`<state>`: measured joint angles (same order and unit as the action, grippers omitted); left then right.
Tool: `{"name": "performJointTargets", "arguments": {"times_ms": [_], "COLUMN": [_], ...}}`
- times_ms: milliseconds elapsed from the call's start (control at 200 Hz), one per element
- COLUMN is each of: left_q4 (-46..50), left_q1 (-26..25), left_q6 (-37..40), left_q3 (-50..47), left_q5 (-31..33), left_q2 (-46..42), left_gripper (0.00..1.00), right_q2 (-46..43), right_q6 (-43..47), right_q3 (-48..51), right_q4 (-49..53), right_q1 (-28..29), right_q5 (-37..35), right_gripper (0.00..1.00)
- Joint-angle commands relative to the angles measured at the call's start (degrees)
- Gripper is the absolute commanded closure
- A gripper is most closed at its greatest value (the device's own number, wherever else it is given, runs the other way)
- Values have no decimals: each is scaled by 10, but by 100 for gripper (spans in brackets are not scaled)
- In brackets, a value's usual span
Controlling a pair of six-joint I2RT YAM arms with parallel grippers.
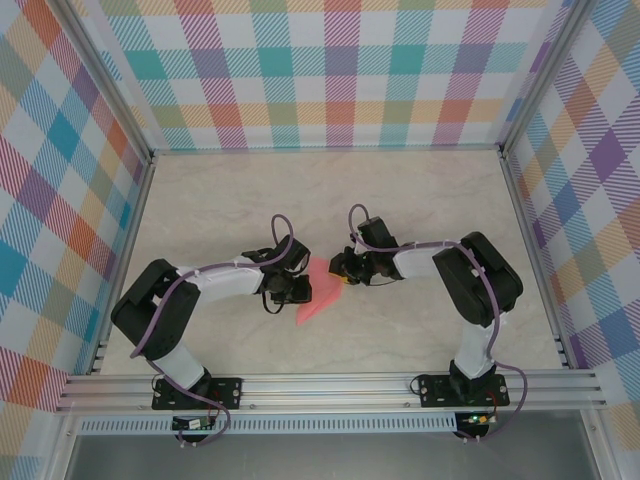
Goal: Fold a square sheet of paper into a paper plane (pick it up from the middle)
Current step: Fourth fold the wing at the center of the table.
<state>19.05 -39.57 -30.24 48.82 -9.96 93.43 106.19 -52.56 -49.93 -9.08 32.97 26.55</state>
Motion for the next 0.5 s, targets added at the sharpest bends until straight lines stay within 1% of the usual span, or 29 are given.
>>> {"name": "performJointTargets", "arguments": {"times_ms": [0,50,95,205,265,335,405,495], "left_q4": [11,12,15,19,24,31,43,48], "left_q1": [3,3,3,0,-6,-24,-51,-93], "left_q6": [5,3,1,-5,-11,-18,-25,-33], "left_q3": [-13,-14,-15,-22,-30,-41,-50,-54], "left_q5": [5,11,16,22,31,53,92,143], "left_q2": [-42,-62,-80,-131,-157,-181,-197,-194], "left_gripper": [75,71,66,59,58,56,54,50], "right_q2": [2,-2,-4,-14,-18,-23,-30,-39], "right_q6": [14,11,8,4,1,-4,-5,-6], "right_q3": [-11,-9,-7,-2,-1,0,-1,-3], "right_q4": [1,0,-1,2,3,2,5,7], "right_q1": [-1,-1,-1,-2,0,-1,-1,-1], "right_q5": [21,21,22,18,20,22,24,27], "right_gripper": [80,82,83,82,82,81,80,80]}}
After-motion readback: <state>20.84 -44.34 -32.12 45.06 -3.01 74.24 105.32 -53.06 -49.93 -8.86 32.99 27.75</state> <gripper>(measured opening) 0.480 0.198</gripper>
